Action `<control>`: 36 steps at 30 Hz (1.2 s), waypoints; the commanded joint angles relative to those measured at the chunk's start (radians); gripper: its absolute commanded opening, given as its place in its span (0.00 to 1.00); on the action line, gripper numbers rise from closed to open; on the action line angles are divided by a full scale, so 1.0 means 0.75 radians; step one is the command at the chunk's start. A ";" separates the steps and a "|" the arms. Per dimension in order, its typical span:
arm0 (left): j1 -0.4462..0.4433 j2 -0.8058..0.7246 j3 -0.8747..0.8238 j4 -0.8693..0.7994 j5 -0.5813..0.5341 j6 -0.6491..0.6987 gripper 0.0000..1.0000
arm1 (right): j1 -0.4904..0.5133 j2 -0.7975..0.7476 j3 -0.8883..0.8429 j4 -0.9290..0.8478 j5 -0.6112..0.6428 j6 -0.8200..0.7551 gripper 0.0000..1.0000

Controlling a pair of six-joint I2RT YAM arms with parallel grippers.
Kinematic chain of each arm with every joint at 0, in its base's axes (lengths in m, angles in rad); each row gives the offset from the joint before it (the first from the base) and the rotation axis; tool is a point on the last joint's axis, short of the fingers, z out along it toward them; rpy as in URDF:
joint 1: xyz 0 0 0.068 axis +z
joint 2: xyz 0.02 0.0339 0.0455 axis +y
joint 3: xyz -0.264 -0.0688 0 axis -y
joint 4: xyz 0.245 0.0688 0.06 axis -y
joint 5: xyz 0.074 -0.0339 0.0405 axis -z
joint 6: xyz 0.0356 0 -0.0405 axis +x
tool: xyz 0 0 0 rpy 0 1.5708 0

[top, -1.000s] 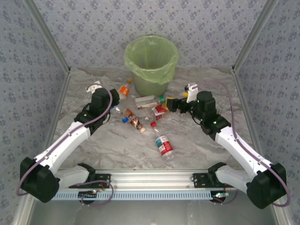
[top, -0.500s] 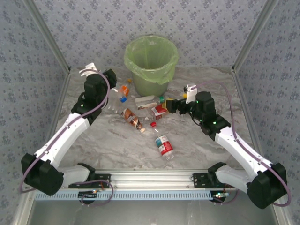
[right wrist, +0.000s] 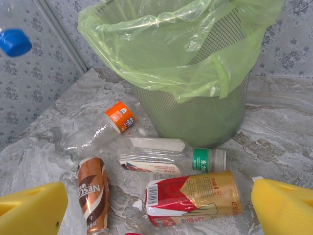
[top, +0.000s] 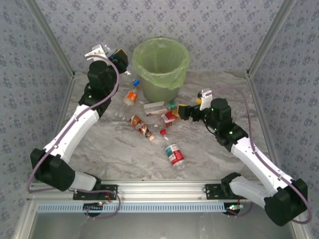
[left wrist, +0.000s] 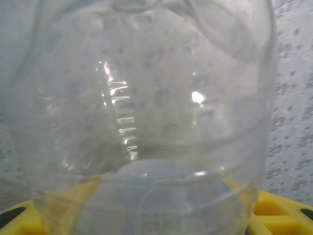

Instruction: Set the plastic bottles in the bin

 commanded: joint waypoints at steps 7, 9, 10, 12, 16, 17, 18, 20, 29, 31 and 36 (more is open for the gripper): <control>0.003 0.289 0.353 0.147 0.238 -0.124 0.54 | 0.011 -0.075 -0.016 -0.027 0.043 -0.006 0.99; -0.005 0.363 0.442 0.118 0.279 -0.143 0.54 | 0.011 -0.089 -0.019 -0.041 0.054 -0.006 0.99; -0.009 0.392 0.472 0.104 0.281 -0.139 0.54 | 0.011 -0.097 -0.019 -0.046 0.058 -0.006 0.99; -0.023 0.449 0.523 0.099 0.279 -0.110 0.55 | 0.010 -0.116 -0.029 -0.052 0.068 -0.004 0.99; -0.038 0.557 0.639 0.066 0.237 -0.052 0.54 | 0.012 -0.141 -0.040 -0.067 0.083 -0.004 0.99; -0.044 0.582 0.657 0.078 0.222 -0.045 0.53 | 0.011 -0.146 -0.043 -0.071 0.084 -0.004 0.99; -0.050 0.608 0.666 0.104 0.210 -0.035 0.53 | 0.010 -0.150 -0.043 -0.076 0.087 -0.004 0.99; -0.061 0.659 0.703 0.120 0.204 -0.019 0.53 | 0.010 -0.156 -0.048 -0.079 0.092 -0.004 0.99; -0.104 0.942 1.165 -0.260 0.335 0.076 0.54 | 0.010 -0.170 -0.052 -0.106 0.107 -0.011 0.99; -0.105 0.991 1.247 -0.328 0.411 0.129 0.54 | 0.011 -0.173 -0.051 -0.114 0.111 -0.014 0.99; -0.104 1.162 1.560 -0.595 0.455 0.188 0.54 | 0.011 -0.178 -0.054 -0.126 0.120 -0.026 0.99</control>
